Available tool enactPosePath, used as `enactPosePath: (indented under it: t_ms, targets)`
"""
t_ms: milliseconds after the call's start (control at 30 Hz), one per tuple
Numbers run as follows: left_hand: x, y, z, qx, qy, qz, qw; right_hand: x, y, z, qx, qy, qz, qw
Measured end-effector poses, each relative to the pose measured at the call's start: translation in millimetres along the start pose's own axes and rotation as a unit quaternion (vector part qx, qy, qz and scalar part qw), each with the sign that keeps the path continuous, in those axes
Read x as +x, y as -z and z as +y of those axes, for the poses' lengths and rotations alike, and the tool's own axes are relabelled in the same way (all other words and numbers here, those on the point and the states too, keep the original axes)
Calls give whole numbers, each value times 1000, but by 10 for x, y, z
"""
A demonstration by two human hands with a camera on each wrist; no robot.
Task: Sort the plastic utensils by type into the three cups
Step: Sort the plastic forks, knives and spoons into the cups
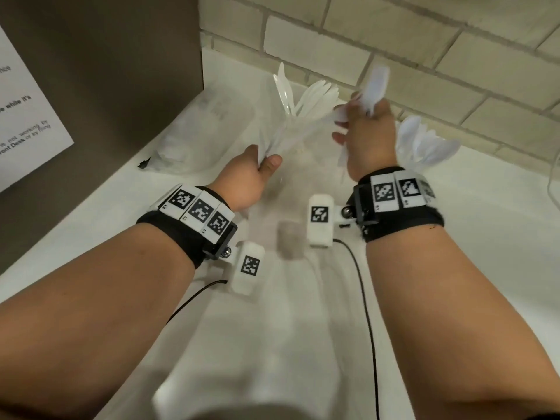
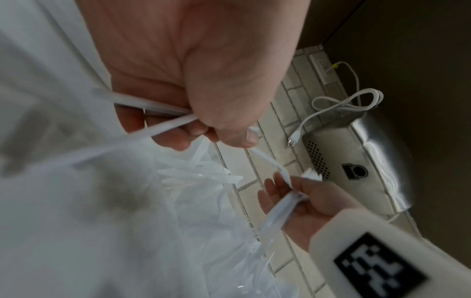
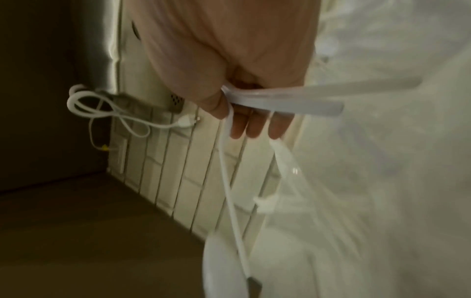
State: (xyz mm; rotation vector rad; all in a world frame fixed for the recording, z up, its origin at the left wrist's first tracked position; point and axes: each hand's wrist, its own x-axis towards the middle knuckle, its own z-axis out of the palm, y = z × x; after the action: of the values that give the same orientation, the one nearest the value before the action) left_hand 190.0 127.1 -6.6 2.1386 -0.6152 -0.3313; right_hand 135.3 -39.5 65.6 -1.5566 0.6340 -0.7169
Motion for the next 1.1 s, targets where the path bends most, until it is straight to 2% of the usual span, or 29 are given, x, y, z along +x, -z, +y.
enactPosePath:
  t_ms: [100, 200, 333, 433, 600, 700, 800, 933, 1000, 1100]
  targets:
    - [16, 34, -10, -27, 10, 5, 1000, 266, 238, -178, 73, 12, 31, 997]
    - [4, 29, 50, -38, 14, 13, 999, 523, 350, -274, 58, 51, 77, 994]
    - [27, -8, 103, -74, 33, -44, 996, 776, 316, -251, 34, 94, 114, 988]
    - [38, 1, 100, -119, 41, -73, 989, 878, 241, -206, 32, 127, 111, 985]
    - [64, 82, 67, -144, 40, -74, 986, 951, 121, -64, -13, 216, 56, 975]
    - [51, 84, 70, -157, 37, -73, 984, 939, 41, 32, 0, 200, 32, 979]
    - [37, 64, 71, -167, 42, -74, 982, 943, 28, 165, 28, 138, 24, 990]
    - [32, 32, 72, -172, 43, -80, 981, 955, 92, 299, 68, 69, 60, 993]
    - [38, 16, 75, -177, 43, -78, 980, 955, 118, 290, 61, 68, 57, 994]
    - [45, -2, 95, -181, 40, -80, 979, 975, 128, 288, 9, 103, 64, 993]
